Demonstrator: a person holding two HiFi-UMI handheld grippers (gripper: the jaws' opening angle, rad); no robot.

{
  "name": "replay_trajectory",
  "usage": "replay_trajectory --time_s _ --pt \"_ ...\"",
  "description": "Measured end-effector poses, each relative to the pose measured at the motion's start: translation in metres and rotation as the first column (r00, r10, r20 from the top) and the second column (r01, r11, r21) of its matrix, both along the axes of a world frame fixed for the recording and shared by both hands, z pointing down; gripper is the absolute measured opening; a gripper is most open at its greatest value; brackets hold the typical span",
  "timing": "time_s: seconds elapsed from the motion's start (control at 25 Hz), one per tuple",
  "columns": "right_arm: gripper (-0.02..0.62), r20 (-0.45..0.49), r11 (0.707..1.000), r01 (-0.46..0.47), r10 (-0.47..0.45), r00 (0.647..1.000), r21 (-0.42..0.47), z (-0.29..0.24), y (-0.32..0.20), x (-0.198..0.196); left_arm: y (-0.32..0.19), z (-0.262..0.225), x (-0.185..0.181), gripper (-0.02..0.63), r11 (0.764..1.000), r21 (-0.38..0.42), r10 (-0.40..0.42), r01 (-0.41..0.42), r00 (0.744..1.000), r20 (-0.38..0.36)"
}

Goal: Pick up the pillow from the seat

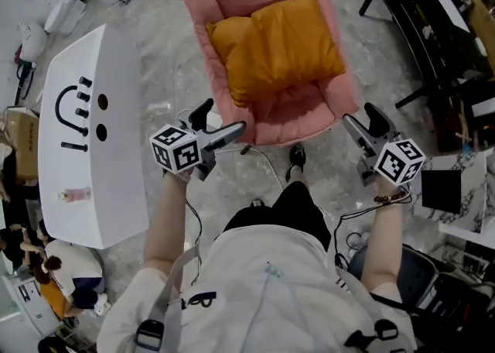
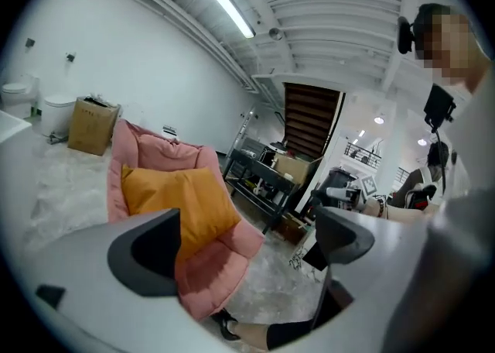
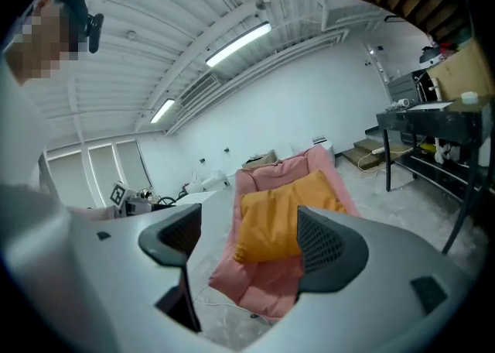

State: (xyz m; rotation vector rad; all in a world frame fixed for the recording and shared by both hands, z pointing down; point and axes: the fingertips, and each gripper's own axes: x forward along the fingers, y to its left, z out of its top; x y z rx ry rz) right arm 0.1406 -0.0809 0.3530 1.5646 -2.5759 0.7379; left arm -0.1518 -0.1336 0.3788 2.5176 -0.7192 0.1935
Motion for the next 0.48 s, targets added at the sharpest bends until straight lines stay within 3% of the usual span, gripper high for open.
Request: replay_trajectory --time_s 0.2,0.32,0.48 --pt "0.366 -0.035 0.997 0.049 -0.052 0.998 -0.066 0.042 -0.117 0.046 -0.108 0.038 0.043 0.535 0.989 -0.111 -0.097 0.096 0.995 -0.005" --pt "0.367 -0.04 0.989 0.084 -0.089 0.995 -0.126 0.074 -0.182 0.073 -0.157 0.073 0.061 0.541 0.969 -0.184 -0.158 0.163 0.987 0.043" --pt "0.37 0.106 0.969 0.146 -0.127 0.986 -0.2 0.107 -0.276 0.1 -0.207 0.134 0.061 0.543 0.927 -0.298 -0.19 0.228 0.97 0.151"
